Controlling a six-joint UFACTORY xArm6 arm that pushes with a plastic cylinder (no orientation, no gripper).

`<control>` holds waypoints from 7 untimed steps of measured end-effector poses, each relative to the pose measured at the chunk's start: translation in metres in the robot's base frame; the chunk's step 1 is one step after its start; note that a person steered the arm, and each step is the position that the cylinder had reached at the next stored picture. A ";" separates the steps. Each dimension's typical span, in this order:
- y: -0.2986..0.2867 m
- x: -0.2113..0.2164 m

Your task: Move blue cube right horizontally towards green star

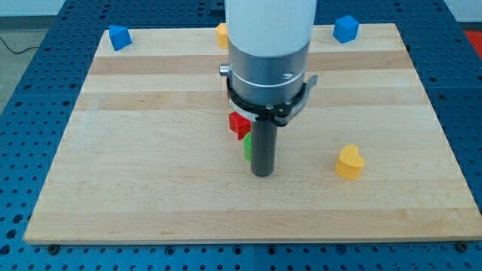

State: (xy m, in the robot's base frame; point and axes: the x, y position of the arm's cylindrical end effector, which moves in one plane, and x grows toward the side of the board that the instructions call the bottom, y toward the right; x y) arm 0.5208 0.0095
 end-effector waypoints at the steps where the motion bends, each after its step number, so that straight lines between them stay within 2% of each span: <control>1: -0.011 -0.018; 2: -0.013 -0.010; 4: -0.013 0.078; 5: -0.013 0.098; 7: -0.008 0.095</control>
State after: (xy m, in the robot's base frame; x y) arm 0.6157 0.0012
